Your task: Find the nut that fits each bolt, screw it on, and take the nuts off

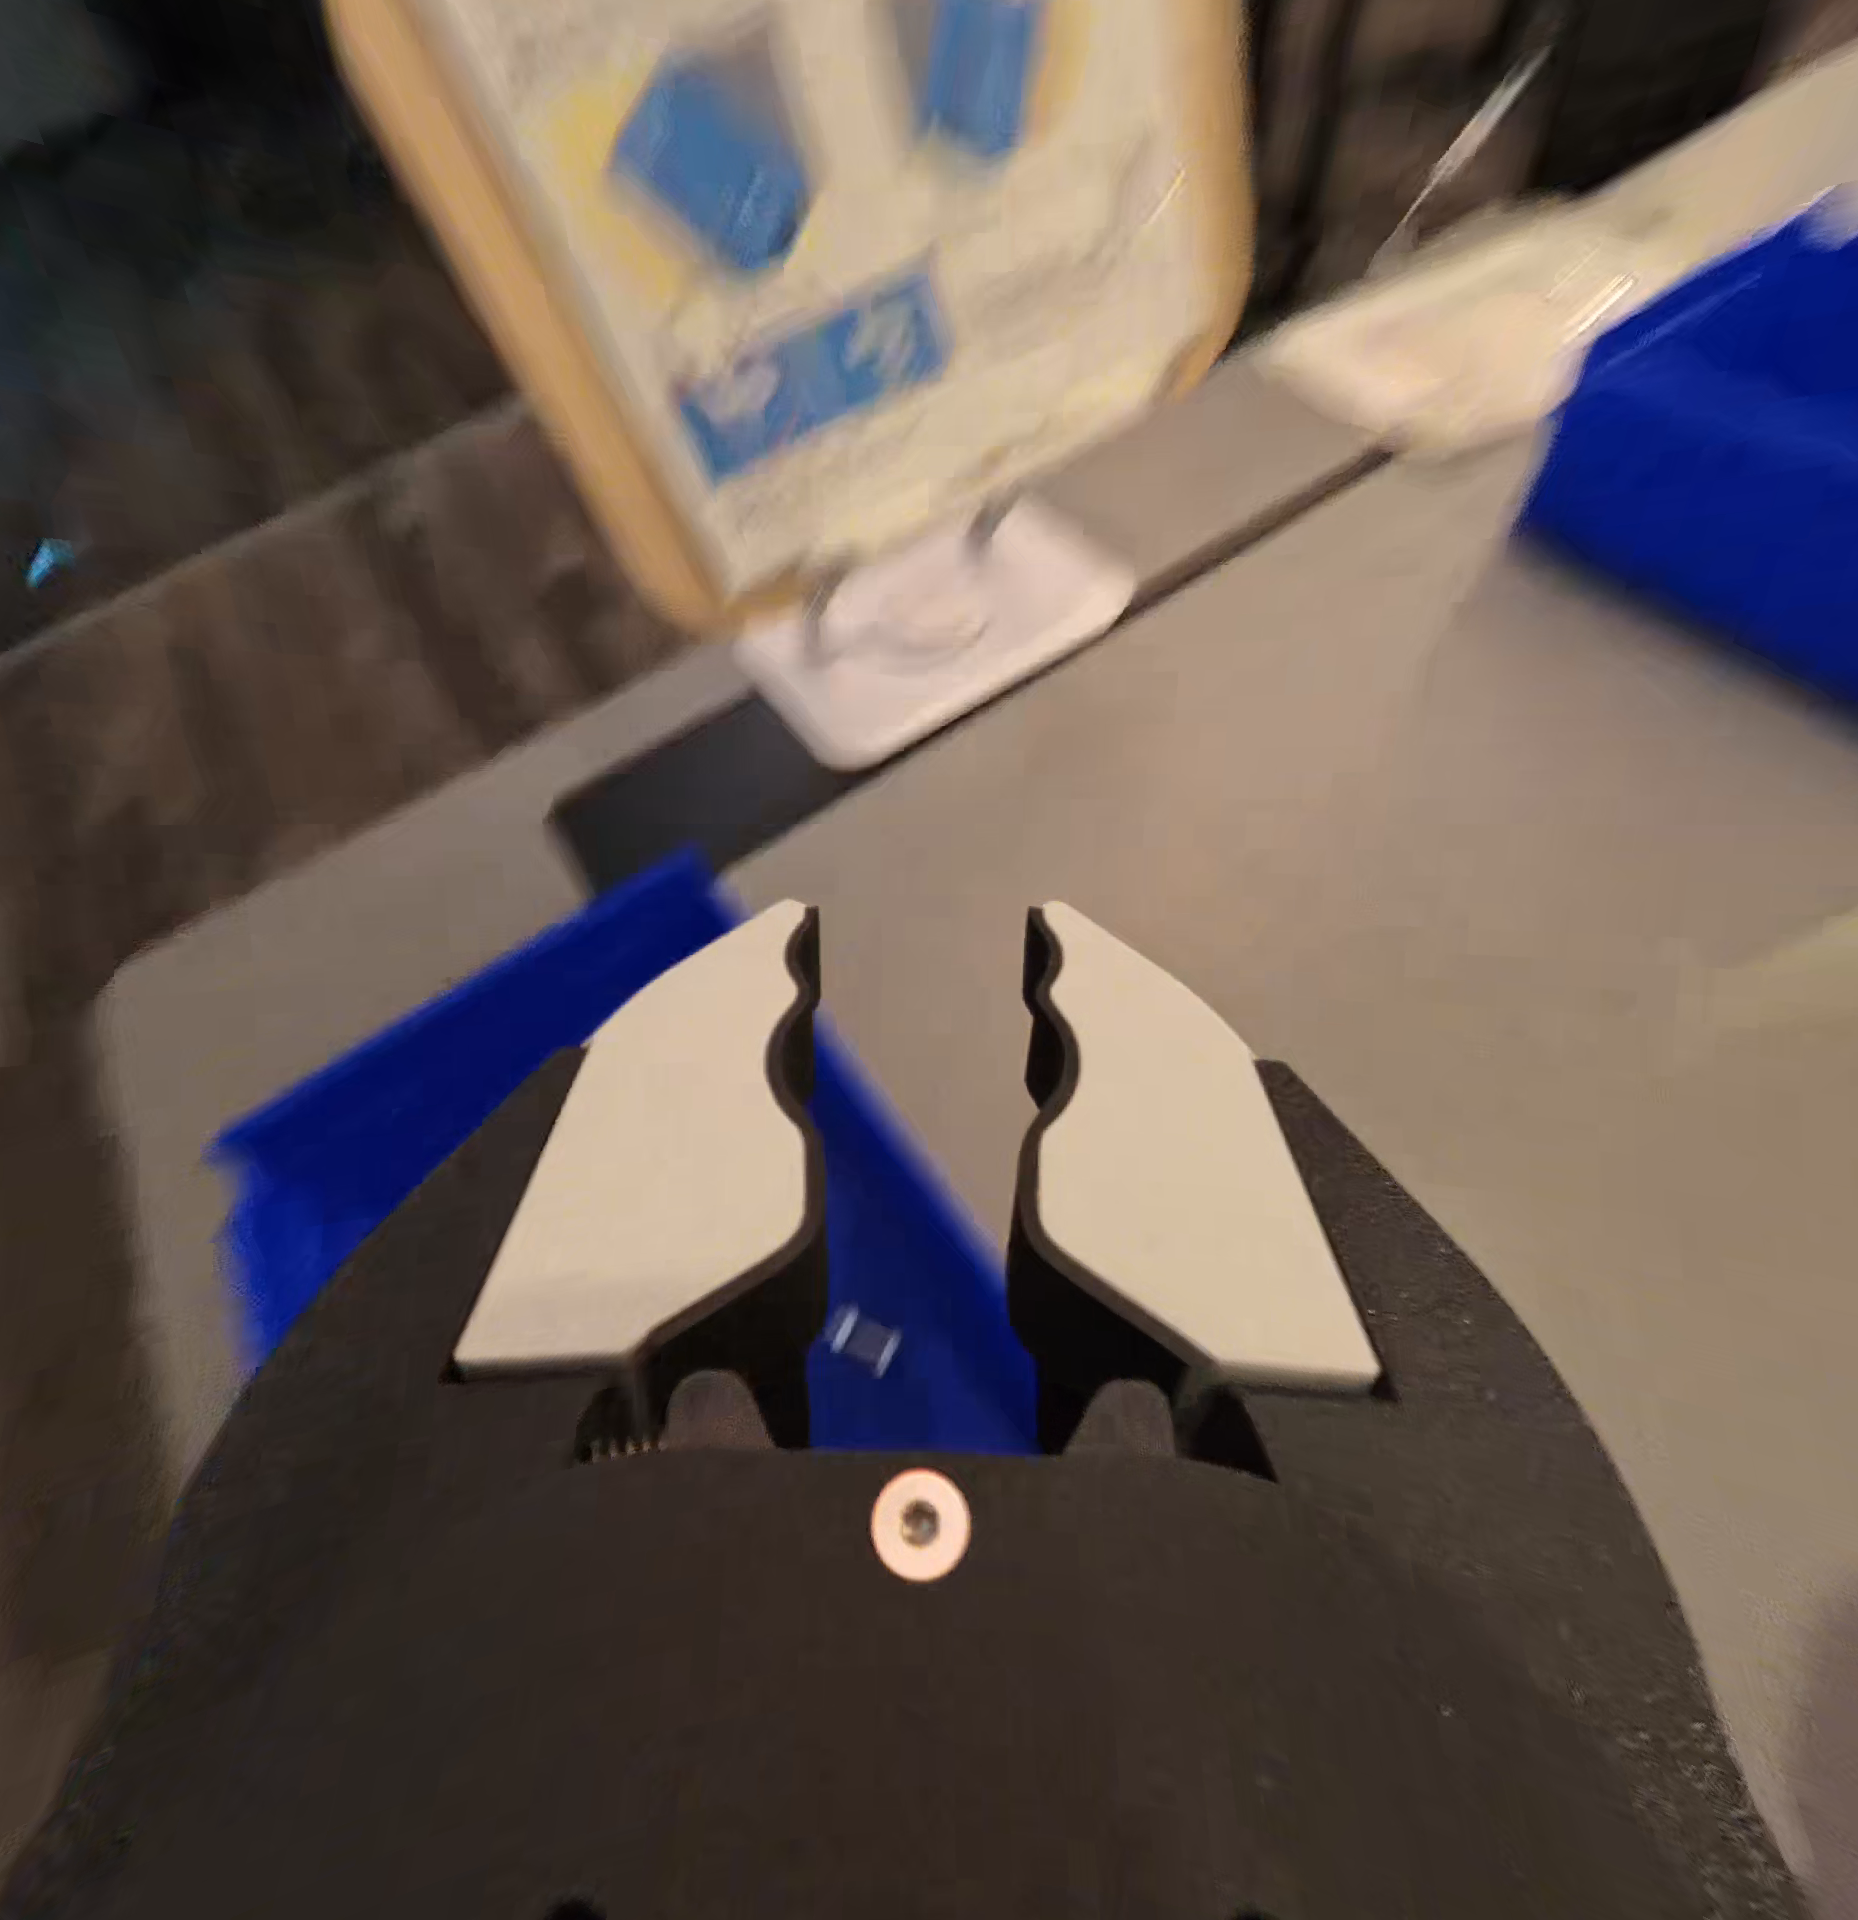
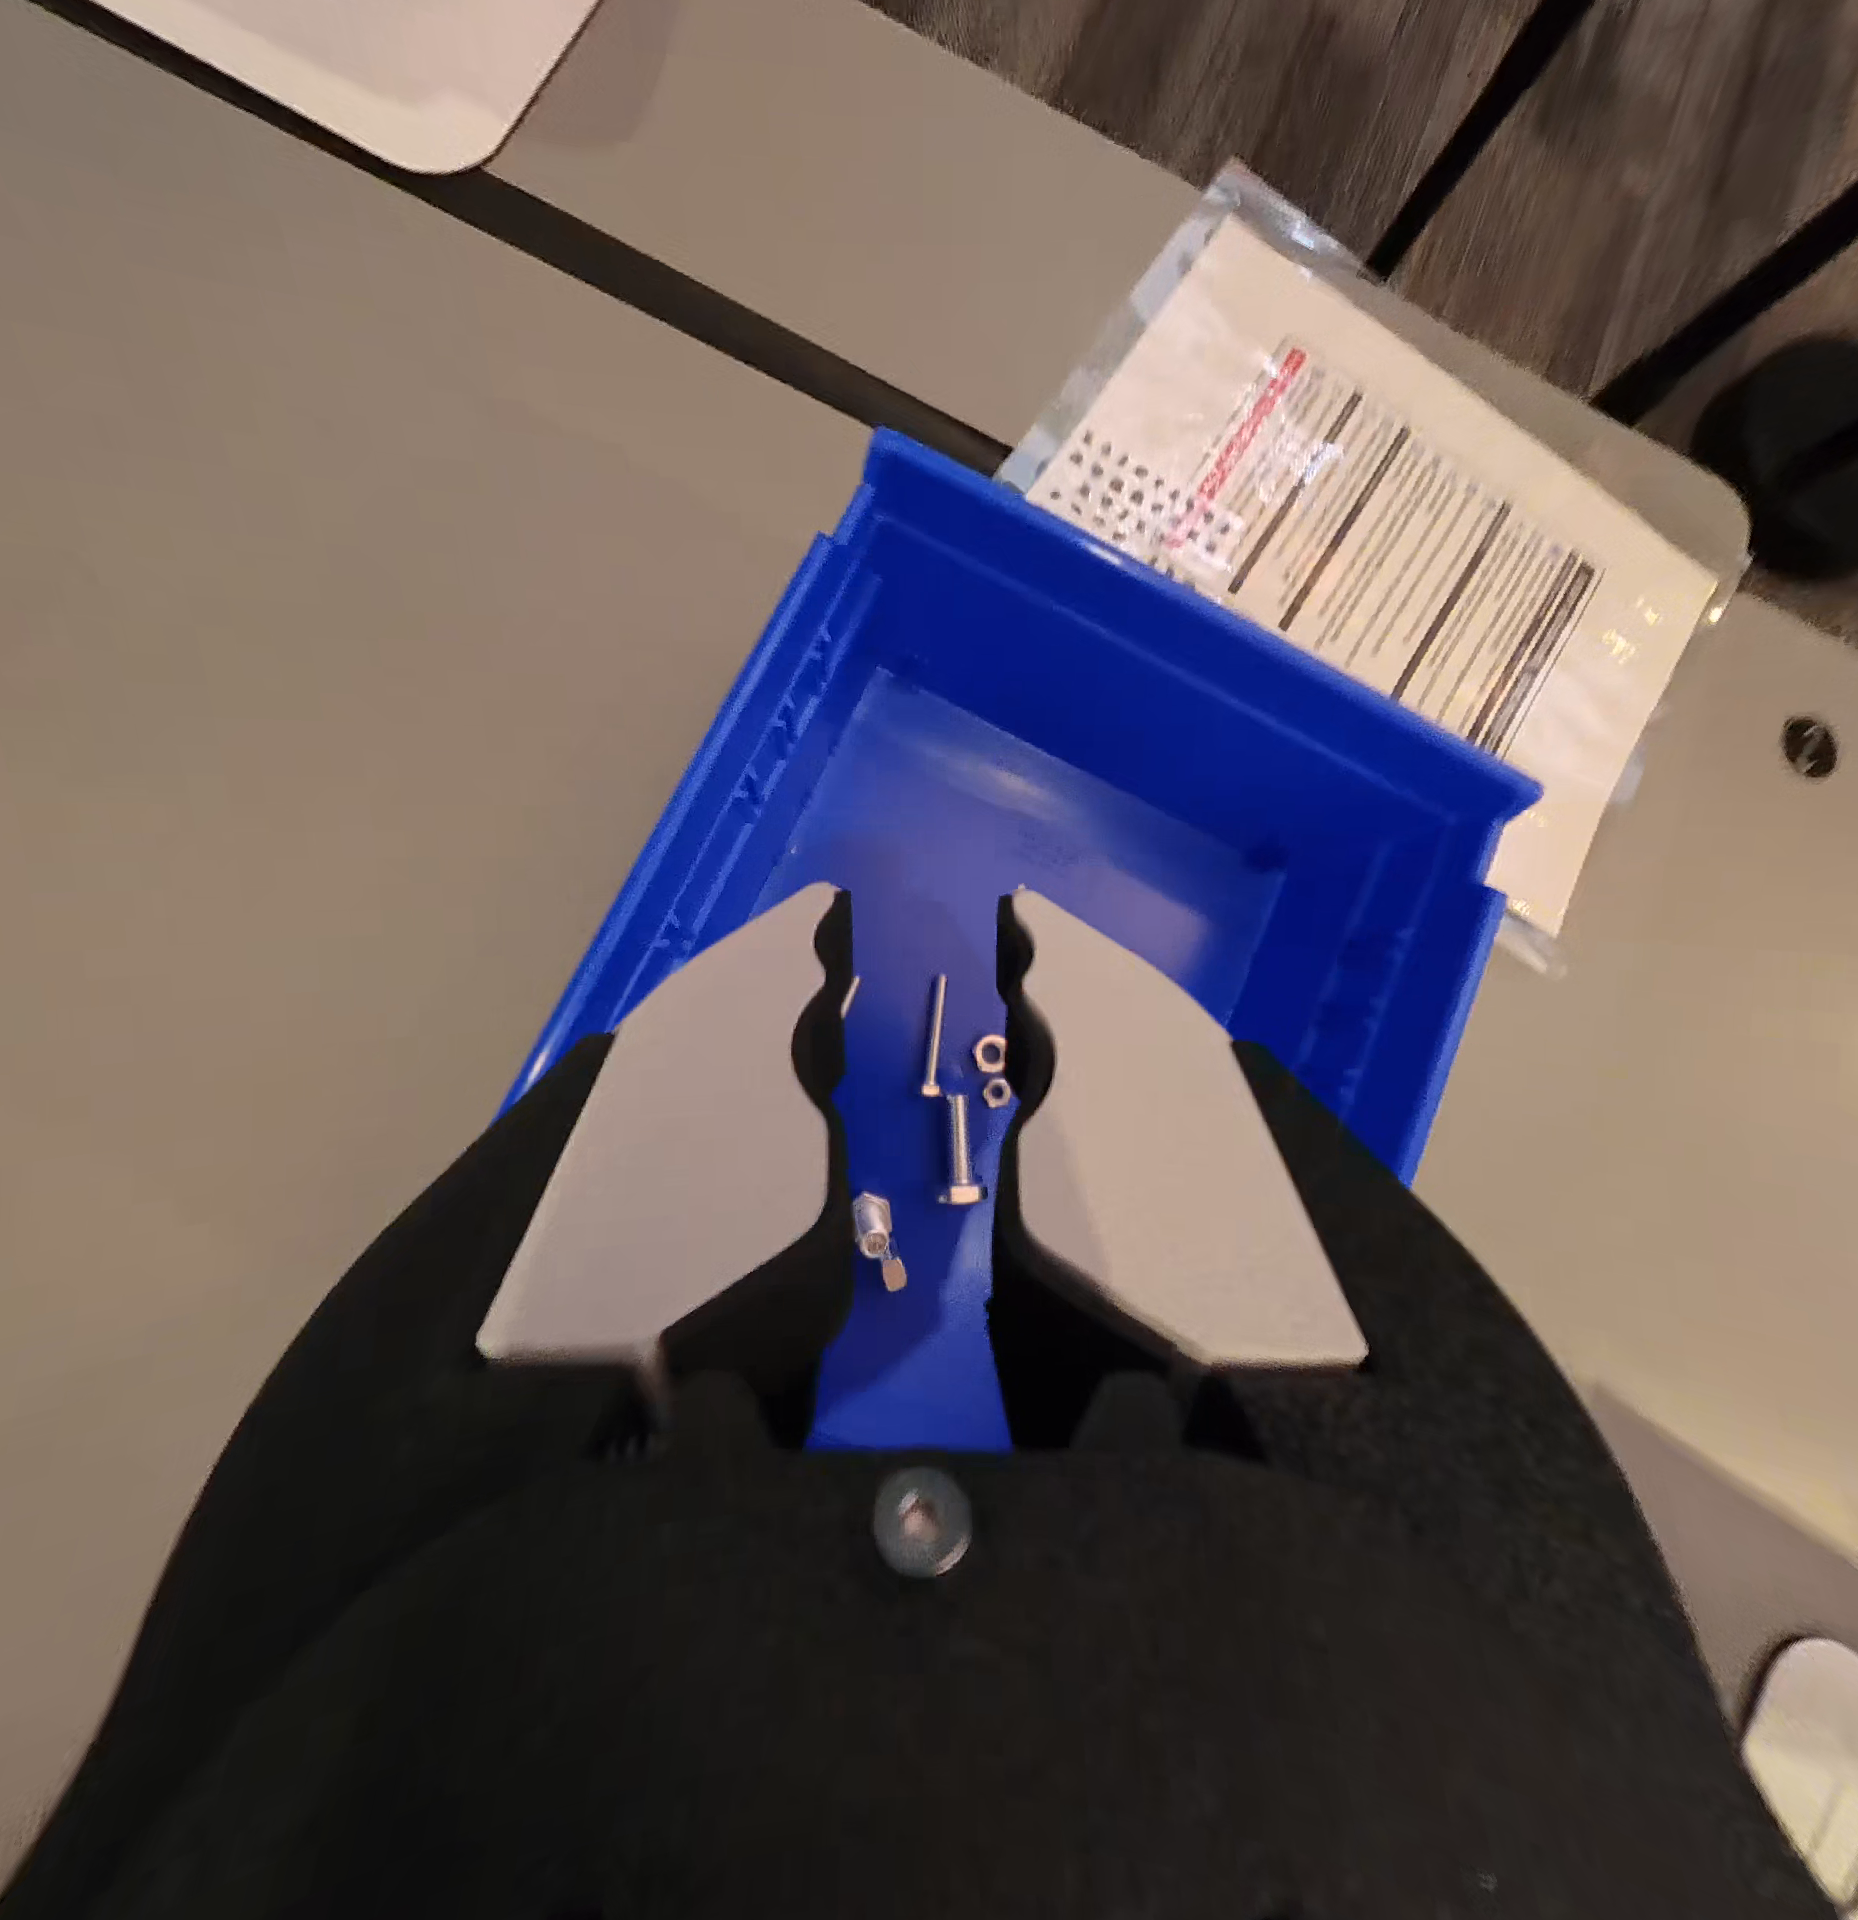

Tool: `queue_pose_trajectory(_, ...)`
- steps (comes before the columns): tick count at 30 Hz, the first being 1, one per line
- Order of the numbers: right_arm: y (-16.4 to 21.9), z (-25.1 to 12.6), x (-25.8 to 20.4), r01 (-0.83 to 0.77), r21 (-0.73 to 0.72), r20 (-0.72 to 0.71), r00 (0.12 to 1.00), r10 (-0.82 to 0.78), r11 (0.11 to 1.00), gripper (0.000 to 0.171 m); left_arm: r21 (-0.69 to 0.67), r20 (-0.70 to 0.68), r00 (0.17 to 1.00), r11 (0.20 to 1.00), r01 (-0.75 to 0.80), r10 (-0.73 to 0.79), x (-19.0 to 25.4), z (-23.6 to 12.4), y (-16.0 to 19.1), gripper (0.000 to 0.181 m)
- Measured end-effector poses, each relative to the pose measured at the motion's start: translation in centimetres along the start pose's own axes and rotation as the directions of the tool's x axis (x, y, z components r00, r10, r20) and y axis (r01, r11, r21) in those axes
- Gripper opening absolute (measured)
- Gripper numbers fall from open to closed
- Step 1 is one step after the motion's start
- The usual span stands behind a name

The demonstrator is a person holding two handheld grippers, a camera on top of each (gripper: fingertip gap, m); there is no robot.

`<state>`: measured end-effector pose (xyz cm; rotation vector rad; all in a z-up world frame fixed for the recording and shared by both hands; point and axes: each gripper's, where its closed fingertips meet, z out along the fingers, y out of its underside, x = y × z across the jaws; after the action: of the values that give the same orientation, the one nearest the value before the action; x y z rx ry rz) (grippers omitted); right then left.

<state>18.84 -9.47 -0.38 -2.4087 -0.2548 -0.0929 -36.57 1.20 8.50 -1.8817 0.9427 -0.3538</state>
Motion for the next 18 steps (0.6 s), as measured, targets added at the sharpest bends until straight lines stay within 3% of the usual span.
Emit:
queue_pose_trajectory(4, -0.3, 0.3, -0.7, 0.06, -0.017, -0.024, 0.998, -0.061, 0.998, 0.025, -0.321, 0.041, 0.999, 0.947, 0.006, 0.008, -3.9, -0.5, 7.7, 0.027)
queue_pose_trajectory(9, 0.4, 1.8, -1.0, 0.068, -0.069, -0.014, 0.998, -0.069, 0.995, 0.025, -0.435, -0.025, 0.981, 0.886, 0.164, -0.194, -3.8, 1.5, 10.8, 0.016)
queue_pose_trajectory(13, 0.7, 2.8, -1.4, 0.075, -0.091, -0.008, 0.997, -0.076, 0.993, 0.025, -0.63, -0.13, 0.971, 0.773, 0.075, -0.2, -2.6, 2.1, 16.0, 0.007)
queue_pose_trajectory(18, 0.9, 3.9, -2.0, 0.101, -0.128, -0.005, 0.995, -0.102, 0.987, 0.025, -0.725, -0.006, 0.946, 0.653, 0.22, -0.325, -3.8, 3.1, 19.3, 0.005)
